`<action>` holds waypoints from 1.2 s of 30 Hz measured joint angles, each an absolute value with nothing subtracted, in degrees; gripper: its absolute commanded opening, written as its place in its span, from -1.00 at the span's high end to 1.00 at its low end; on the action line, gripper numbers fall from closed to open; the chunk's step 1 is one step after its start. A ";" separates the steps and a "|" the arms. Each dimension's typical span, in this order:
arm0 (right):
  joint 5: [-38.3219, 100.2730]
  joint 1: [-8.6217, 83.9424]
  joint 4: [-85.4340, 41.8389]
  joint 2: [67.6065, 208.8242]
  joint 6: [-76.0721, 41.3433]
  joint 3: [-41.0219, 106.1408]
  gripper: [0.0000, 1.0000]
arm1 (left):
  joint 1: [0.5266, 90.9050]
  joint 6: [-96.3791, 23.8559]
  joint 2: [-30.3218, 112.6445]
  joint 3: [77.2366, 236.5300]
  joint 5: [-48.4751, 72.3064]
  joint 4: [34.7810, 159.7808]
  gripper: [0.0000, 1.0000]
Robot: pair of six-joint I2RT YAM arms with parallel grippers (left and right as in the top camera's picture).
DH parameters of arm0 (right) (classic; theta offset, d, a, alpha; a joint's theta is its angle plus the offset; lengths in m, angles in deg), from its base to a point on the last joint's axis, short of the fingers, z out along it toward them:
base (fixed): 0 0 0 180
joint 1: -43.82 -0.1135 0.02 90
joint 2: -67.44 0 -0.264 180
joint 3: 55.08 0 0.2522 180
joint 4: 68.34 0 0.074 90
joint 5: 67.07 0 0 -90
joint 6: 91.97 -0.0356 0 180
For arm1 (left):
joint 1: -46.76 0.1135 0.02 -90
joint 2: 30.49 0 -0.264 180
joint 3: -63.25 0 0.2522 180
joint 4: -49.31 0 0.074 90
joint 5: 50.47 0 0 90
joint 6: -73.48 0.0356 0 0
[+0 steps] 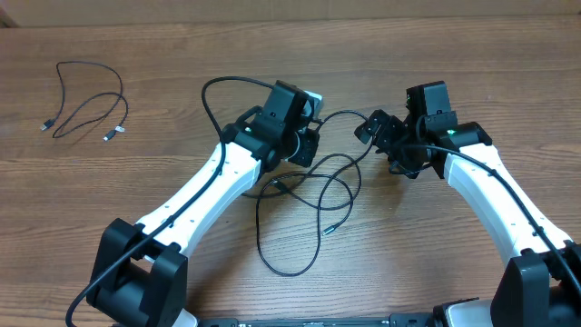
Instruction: Untangle cables
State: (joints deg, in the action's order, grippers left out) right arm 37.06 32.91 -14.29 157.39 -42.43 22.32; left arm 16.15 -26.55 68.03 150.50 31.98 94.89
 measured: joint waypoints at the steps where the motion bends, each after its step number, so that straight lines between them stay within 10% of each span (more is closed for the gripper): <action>1: 37.08 32.91 -14.22 157.39 -42.46 22.32 -1.00 | 16.46 -26.68 68.03 150.50 32.35 95.39 0.58; 36: 37.06 32.91 -14.27 157.39 -42.46 22.32 -1.00 | 17.66 -26.74 80.58 150.52 33.79 100.57 0.37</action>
State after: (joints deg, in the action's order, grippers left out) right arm 37.06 32.91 -14.27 157.39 -42.46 22.32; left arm 17.66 -26.74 80.58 150.52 33.79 100.57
